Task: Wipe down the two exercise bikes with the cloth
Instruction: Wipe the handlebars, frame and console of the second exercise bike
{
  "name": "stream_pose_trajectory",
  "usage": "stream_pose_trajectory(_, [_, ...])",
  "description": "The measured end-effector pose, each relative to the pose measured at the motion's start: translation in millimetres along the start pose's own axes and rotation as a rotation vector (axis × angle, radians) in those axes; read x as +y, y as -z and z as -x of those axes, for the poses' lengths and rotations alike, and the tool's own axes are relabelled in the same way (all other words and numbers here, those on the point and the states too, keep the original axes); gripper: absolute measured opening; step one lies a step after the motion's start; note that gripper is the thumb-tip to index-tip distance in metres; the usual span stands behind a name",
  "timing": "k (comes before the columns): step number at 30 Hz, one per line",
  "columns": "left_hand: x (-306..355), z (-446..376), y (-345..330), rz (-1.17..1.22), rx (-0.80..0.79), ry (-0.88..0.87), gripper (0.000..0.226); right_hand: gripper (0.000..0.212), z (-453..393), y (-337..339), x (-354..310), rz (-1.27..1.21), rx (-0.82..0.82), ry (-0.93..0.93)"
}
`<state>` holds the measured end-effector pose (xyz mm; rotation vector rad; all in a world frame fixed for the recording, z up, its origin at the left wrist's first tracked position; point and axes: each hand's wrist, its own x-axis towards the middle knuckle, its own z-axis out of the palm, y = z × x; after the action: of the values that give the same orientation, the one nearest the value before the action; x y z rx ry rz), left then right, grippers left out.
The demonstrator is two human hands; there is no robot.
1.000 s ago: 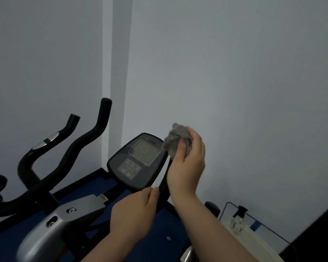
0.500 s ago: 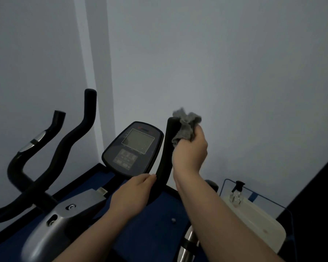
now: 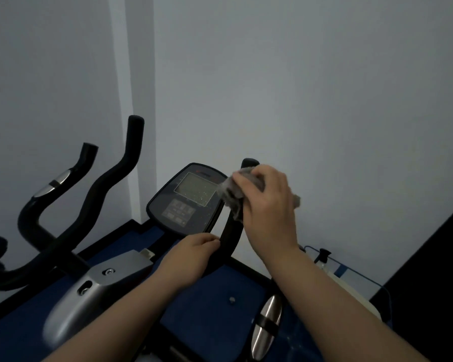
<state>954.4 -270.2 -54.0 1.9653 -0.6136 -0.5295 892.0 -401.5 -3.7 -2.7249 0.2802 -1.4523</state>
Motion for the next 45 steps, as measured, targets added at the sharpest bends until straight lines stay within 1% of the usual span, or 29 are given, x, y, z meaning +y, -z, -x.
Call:
stream_pose_trajectory(1, [-3,3,3,-0.005,0.009,-0.02,0.02,0.032,3,-4,0,0.037,-0.084,0.019])
stream_pose_trajectory(3, [-15,11,11,-0.032,0.006,-0.043,0.023,0.026,25,-15,-12,0.034,-0.262,-0.021])
stream_pose_trajectory(5, [-30,25,17,-0.058,-0.02,-0.024,0.032,0.025,44,-19,-25,-0.047,-0.405,-0.057])
stream_pose_trajectory(6, [-36,32,19,-0.063,-0.02,-0.024,0.037,0.026,43,-16,-25,-0.11,-0.433,-0.06])
stream_pose_trajectory(7, [-40,36,19,-0.07,-0.011,-0.033,0.038,0.027,35,-12,-20,-0.149,-0.415,-0.058])
stream_pose_trajectory(8, [-42,41,18,-0.077,0.007,-0.043,0.037,0.029,24,-7,-12,-0.147,-0.361,-0.045])
stream_pose_trajectory(10, [-42,45,14,-0.099,0.066,-0.058,0.035,0.032,4,3,4,-0.074,-0.242,-0.012])
stream_pose_trajectory(11, [-42,46,12,-0.127,0.111,-0.067,0.034,0.033,1,5,6,-0.045,-0.228,-0.017])
stream_pose_trajectory(12, [-42,48,10,-0.163,0.154,-0.079,0.033,0.033,5,4,2,-0.035,-0.244,-0.04])
stream_pose_trajectory(14, [-44,49,9,-0.192,0.212,-0.09,0.032,0.034,32,-6,-18,-0.081,-0.322,-0.144])
stream_pose_trajectory(17, [-48,49,8,-0.193,0.23,-0.093,0.031,0.032,64,-16,-38,-0.195,-0.264,-0.302])
stream_pose_trajectory(18, [-50,49,8,-0.199,0.238,-0.093,0.03,0.031,62,-15,-36,-0.272,-0.306,-0.334])
stream_pose_trajectory(20, [-52,48,8,-0.213,0.246,-0.092,0.029,0.036,42,-6,-28,-0.451,-0.409,-0.365])
stream_pose_trajectory(21, [-52,47,7,-0.214,0.249,-0.088,0.029,0.038,29,-1,-21,-0.466,-0.378,-0.332])
stream_pose_trajectory(22, [-51,47,8,-0.211,0.253,-0.08,0.029,0.039,15,4,-15,-0.419,-0.297,-0.281])
stream_pose_trajectory(23, [-51,47,8,-0.204,0.254,-0.071,0.029,0.039,5,6,-9,-0.333,-0.225,-0.221])
stream_pose_trajectory(24, [-50,46,8,-0.195,0.252,-0.066,0.029,0.038,1,5,-5,-0.251,-0.196,-0.169])
stream_pose_trajectory(25, [-51,47,8,-0.19,0.242,-0.062,0.029,0.037,4,2,-5,-0.197,-0.216,-0.143])
stream_pose_trajectory(26, [-51,47,8,-0.187,0.232,-0.063,0.029,0.035,15,-1,-10,-0.19,-0.256,-0.161])
stream_pose_trajectory(29, [-53,45,10,-0.094,0.256,-0.074,0.024,0.035,71,-10,-48,-0.314,-0.288,-0.325])
stream_pose_trajectory(31, [-54,43,12,0.09,0.335,-0.066,0.021,0.04,95,-10,-73,-0.422,-0.384,-0.288])
stream_pose_trajectory(33, [-55,45,17,0.306,0.398,-0.056,0.02,0.044,88,-5,-76,-0.485,-0.447,-0.229])
stream_pose_trajectory(35, [-55,53,22,0.421,0.427,-0.034,0.021,0.046,68,0,-55,-0.403,-0.361,-0.232])
stream_pose_trajectory(37, [-57,62,22,0.439,0.433,-0.034,0.022,0.045,55,5,-34,-0.273,-0.28,-0.301])
stream_pose_trajectory(39, [-61,73,19,0.433,0.459,-0.042,0.021,0.046,65,6,-41,-0.205,-0.293,-0.358])
stream_pose_trajectory(41, [-66,84,18,0.463,0.49,-0.043,0.019,0.046,90,1,-72,-0.238,-0.347,-0.288])
stream_pose_trajectory(43, [-71,96,20,0.454,0.523,-0.043,0.026,0.047,111,-3,-102,-0.34,-0.482,-0.133])
stream_pose_trajectory(45, [-76,112,21,0.427,0.583,-0.054,0.028,0.042,108,1,-109,-0.46,-0.624,-0.061])
